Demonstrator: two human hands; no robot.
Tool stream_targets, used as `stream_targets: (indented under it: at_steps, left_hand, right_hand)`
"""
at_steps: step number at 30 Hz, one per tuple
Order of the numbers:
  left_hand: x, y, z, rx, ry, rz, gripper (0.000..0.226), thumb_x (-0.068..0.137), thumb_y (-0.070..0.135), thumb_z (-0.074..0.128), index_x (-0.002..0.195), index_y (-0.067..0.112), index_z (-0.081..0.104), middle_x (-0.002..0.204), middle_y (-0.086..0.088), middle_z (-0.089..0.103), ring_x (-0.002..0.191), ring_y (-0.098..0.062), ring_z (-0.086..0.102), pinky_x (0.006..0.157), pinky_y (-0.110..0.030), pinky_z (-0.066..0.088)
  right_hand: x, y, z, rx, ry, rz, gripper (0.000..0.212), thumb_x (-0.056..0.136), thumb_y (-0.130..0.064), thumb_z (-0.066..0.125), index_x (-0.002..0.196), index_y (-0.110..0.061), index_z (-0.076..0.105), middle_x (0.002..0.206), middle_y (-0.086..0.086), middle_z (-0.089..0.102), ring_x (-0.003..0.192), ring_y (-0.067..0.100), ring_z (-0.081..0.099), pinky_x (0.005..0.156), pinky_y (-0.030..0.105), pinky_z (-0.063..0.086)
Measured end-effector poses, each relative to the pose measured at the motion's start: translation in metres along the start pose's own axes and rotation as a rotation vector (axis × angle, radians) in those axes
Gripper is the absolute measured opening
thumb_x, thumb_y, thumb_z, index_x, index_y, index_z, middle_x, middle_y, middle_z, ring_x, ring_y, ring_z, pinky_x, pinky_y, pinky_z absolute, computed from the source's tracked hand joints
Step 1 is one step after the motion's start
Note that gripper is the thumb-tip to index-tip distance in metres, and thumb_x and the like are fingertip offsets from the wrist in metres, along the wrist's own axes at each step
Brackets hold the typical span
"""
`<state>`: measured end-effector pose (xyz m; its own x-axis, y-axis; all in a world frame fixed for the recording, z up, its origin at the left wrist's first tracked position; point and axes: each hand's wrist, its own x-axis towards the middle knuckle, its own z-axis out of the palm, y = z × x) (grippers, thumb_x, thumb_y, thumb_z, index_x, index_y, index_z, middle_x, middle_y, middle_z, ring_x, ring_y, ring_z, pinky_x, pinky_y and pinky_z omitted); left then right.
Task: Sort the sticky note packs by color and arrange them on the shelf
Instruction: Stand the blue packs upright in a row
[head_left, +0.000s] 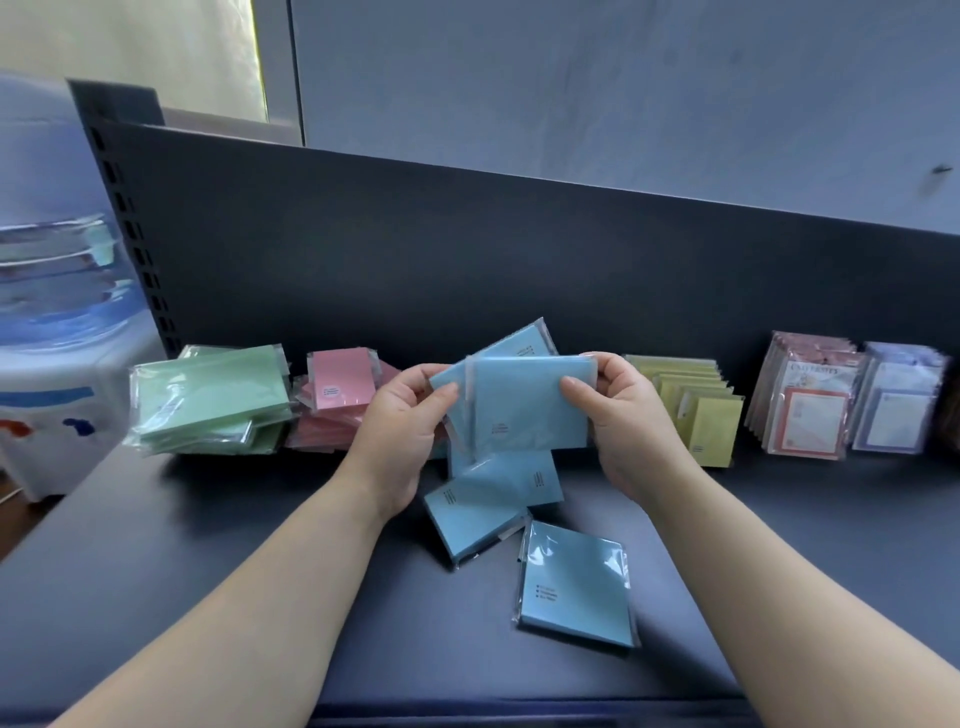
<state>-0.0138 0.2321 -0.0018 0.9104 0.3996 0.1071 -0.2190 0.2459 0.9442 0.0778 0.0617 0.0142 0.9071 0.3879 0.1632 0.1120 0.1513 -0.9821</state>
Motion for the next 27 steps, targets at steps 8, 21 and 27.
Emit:
stream_targets:
  at_steps: [8,21,27]
  left_hand:
    - [-0.002,0.000,0.004,-0.211,-0.019,-0.111,0.019,0.095,-0.002,0.045,0.087,0.013,0.053,0.083,-0.004,0.068,0.067,-0.011,0.065,0.058,-0.023,0.055]
    - [-0.007,0.005,0.006,-0.307,-0.206,-0.244,0.043,0.095,0.041,0.043,0.124,0.013,0.059,0.104,-0.012,0.063,0.092,-0.025,0.059,0.089,-0.042,0.047]
    - [-0.003,0.002,0.002,-0.072,-0.020,-0.181,0.019,0.094,0.016,0.054,0.106,0.007,0.066,0.083,-0.007,0.071,0.070,-0.018,0.064,0.065,-0.033,0.052]
  right_hand:
    - [0.001,0.002,0.015,0.170,0.167,0.089,0.008,0.095,-0.011,0.053,0.103,-0.013,0.054,0.102,0.007,0.065,0.090,0.021,0.062,0.080,0.043,0.052]
    - [-0.010,-0.004,0.005,0.055,-0.028,0.099,0.006,0.095,-0.008,0.052,0.096,-0.014,0.054,0.093,0.007,0.067,0.081,0.019,0.063,0.066,0.032,0.052]
    - [-0.010,-0.016,-0.009,-0.249,-0.176,0.043,0.012,0.093,-0.004,0.055,0.097,-0.015,0.056,0.092,0.009,0.066,0.081,0.020,0.060,0.072,0.035,0.047]
